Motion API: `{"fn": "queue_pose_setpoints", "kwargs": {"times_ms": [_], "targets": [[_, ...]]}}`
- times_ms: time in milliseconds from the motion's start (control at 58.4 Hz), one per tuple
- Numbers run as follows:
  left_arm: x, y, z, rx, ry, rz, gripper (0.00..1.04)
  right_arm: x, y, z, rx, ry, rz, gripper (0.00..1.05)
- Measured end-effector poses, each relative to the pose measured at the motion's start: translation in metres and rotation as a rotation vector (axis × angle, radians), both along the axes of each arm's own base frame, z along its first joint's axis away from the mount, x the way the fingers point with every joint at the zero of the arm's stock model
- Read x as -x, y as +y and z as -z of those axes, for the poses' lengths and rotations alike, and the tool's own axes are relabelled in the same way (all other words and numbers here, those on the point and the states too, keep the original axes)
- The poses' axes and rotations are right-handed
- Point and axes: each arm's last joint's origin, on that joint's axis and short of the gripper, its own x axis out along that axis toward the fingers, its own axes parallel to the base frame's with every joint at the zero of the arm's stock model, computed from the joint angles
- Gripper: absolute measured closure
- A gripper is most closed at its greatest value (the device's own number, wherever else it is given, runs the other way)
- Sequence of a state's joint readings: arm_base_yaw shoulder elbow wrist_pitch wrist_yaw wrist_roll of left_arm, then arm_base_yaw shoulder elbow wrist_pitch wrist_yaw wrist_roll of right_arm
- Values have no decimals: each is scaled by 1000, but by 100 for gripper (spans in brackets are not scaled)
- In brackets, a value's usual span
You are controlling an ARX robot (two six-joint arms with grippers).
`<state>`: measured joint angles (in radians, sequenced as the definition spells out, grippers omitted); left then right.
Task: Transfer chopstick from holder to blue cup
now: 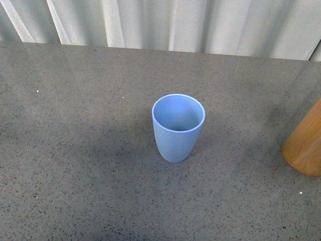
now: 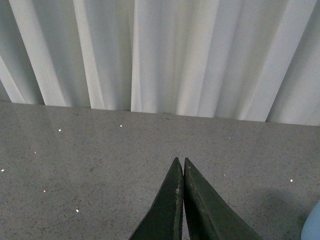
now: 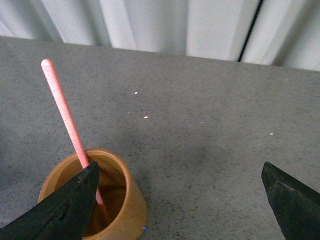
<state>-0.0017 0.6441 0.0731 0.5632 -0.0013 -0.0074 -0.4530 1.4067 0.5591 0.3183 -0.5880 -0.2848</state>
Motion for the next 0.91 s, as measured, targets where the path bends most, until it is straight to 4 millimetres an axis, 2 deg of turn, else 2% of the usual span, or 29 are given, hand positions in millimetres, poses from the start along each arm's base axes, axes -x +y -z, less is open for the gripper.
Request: {"fn": "queue_pose_setpoints", "kwargs": {"times_ms": [171,479,753,907], "targets": [[8,0,3,0,-2,1,101,-23,14,12,19,14,-102,10],[17,0,8,-1,-23,1,101,-62,40,20,27,14,-239,10],[25,0,6,-1,-28,1,101,-80,66,29,15,15,-333,10],[29,0,6,-1,-31,1,101,-80,80,23,24,-4,-363,36]]}}
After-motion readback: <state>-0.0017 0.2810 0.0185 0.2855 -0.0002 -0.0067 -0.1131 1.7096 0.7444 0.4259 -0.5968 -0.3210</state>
